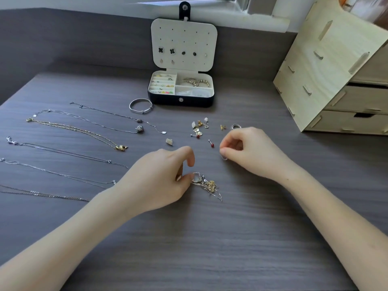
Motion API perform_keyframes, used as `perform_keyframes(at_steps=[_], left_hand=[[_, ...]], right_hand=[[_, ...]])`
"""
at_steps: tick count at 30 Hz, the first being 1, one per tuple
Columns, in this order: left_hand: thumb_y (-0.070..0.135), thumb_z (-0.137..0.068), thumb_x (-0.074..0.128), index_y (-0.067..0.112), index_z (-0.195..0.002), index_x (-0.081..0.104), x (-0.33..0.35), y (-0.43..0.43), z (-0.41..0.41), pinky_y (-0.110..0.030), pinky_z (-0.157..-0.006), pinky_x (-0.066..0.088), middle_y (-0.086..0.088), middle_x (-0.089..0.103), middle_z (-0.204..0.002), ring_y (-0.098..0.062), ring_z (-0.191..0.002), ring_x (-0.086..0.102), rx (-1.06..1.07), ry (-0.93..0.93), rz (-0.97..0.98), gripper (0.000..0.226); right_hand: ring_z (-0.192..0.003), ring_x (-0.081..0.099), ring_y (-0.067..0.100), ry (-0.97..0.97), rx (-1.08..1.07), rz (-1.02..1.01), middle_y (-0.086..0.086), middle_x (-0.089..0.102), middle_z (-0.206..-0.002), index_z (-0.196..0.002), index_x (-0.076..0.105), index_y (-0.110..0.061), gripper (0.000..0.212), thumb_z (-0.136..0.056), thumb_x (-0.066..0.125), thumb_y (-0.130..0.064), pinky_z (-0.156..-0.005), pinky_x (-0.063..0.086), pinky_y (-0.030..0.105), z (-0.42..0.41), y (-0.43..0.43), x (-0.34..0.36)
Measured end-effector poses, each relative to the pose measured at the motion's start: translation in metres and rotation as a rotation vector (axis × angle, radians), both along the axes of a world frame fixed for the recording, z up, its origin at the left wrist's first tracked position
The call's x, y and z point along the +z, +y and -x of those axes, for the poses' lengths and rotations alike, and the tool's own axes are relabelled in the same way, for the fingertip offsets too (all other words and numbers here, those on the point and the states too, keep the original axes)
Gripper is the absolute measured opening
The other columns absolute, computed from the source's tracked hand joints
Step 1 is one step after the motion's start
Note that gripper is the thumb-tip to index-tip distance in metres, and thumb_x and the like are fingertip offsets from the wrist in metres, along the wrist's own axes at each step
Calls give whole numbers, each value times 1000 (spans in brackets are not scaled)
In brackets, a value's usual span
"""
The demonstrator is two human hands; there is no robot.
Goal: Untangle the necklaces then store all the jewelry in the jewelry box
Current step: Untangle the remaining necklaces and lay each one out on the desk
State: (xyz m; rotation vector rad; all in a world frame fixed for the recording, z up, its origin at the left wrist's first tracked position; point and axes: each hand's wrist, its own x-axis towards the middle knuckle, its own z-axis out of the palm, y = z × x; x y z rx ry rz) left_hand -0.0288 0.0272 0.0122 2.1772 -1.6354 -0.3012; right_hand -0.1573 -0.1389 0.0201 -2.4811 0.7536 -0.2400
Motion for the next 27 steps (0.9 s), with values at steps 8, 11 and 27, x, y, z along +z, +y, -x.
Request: perform_keyframes(at_steps=[8,11,27], left_hand=[[21,-84,61,26,-81,47,9,11,5,-22,-54,38,16,64,-58,-4,-53,49,-80,243,-67,16],[18,-84,63,26,-80,45,12,15,9,-15,-50,35,10,66,-59,-6,-50,50,-117,290,-104,19],[32,-75,72,30,-71,72,27,34,11,-11,-42,32,10,62,-49,-6,-41,47,-51,347,-252,5]], right_hand=[[-64,48,7,-76,52,41,-12,55,-66,-82,64,-26,9,-80,69,-33,-64,38,25,1,15,1],[-64,50,5,10,168,-66,-11,58,-66,-76,67,-27,14,-74,71,-40,-59,40,18,17,36,5],[-61,49,-2,133,153,-170,-14,60,-64,-75,65,-28,16,-70,78,-37,-57,36,13,37,46,6]])
